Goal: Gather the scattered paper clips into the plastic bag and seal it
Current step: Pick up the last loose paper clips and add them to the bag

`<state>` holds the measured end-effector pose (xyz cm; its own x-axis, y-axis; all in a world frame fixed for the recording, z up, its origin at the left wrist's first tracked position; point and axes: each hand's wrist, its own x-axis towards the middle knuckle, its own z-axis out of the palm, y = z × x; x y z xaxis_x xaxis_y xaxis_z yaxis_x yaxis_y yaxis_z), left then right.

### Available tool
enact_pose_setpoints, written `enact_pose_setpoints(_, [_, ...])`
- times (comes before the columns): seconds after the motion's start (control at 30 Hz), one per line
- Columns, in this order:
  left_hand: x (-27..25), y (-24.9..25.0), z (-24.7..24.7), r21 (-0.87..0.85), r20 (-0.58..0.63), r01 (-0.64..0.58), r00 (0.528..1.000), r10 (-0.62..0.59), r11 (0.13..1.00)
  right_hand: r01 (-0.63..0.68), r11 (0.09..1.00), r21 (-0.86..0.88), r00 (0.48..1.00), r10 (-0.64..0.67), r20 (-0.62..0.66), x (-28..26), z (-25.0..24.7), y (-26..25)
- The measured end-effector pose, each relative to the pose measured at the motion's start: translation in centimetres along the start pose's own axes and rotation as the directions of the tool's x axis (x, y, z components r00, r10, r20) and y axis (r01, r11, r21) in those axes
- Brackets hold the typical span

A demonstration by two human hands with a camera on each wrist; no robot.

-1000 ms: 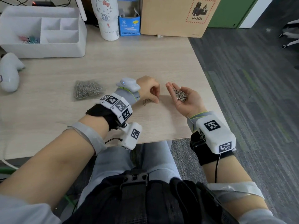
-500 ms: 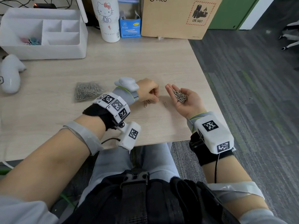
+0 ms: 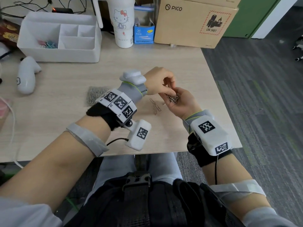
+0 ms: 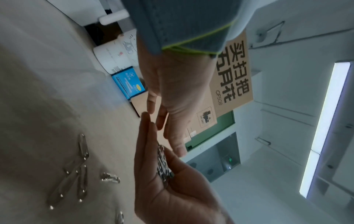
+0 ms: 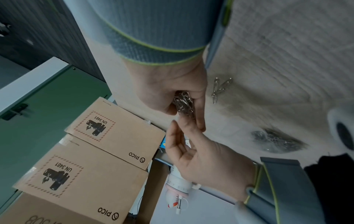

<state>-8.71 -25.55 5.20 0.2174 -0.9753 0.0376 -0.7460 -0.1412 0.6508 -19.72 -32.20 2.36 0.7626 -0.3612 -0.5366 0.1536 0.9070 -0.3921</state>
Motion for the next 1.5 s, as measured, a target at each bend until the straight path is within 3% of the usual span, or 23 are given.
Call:
enact_pose_setpoints(0.07, [-0.7,-1.0,-1.0,-0.072,-0.146,0.062,0.987,-0.072,0.995,-0.016,0.999,0.046,1.0,0.016,0.006,0.4,0.3,0.1])
enact_pose_setpoints(0.17, [-1.9,-3.1,-2.5,-0.044,-0.376,0.257,0.891,-0.254,0.965,-0.027,0.993,0.117,1.0,0.027,-0.003,0.9,0.5,0.3])
enact_pose_setpoints(0.23, [-3.0,-4.2,-3.5,0.072,-0.399,0.435,0.837,-0.374,0.897,-0.041,0.993,0.112,0.999,0.041,0.004,1.1,1.0,0.9])
enact_pose_setpoints(0.33, [-4.0,-4.7,-3.8,0.209,-0.277,0.562,0.819,-0.502,0.801,-0.08,0.993,0.081,0.997,0.082,-0.015,1.7,1.7,1.9])
enact_pose_setpoints(0.43, [-4.3,-4.6,-3.2,0.271,-0.131,0.546,0.837,-0.531,0.793,-0.113,0.992,0.057,0.993,0.115,-0.022,2.1,2.0,2.4])
enact_pose_setpoints(0.53, [-4.6,-4.2,-3.3,0.242,-0.072,0.501,0.863,-0.499,0.831,-0.149,0.989,-0.017,0.989,0.149,-0.013,2.4,2.3,3.1])
enact_pose_setpoints(0.87, [-5.4,-4.1,-4.5,0.008,-0.211,0.413,0.891,-0.402,0.911,-0.223,0.962,-0.155,0.967,0.239,0.091,2.7,4.6,4.3])
enact_pose_setpoints(1.27, [-6.0,-4.6,-6.9,-0.05,-0.225,0.454,0.863,-0.453,0.89,-0.243,0.887,-0.393,0.943,0.31,0.117,2.4,7.7,3.4])
enact_pose_setpoints(1.5, [-6.2,-4.4,-6.9,-0.066,-0.224,0.451,0.863,-0.454,0.89,-0.182,0.868,-0.463,0.951,0.275,0.142,2.0,8.1,3.0])
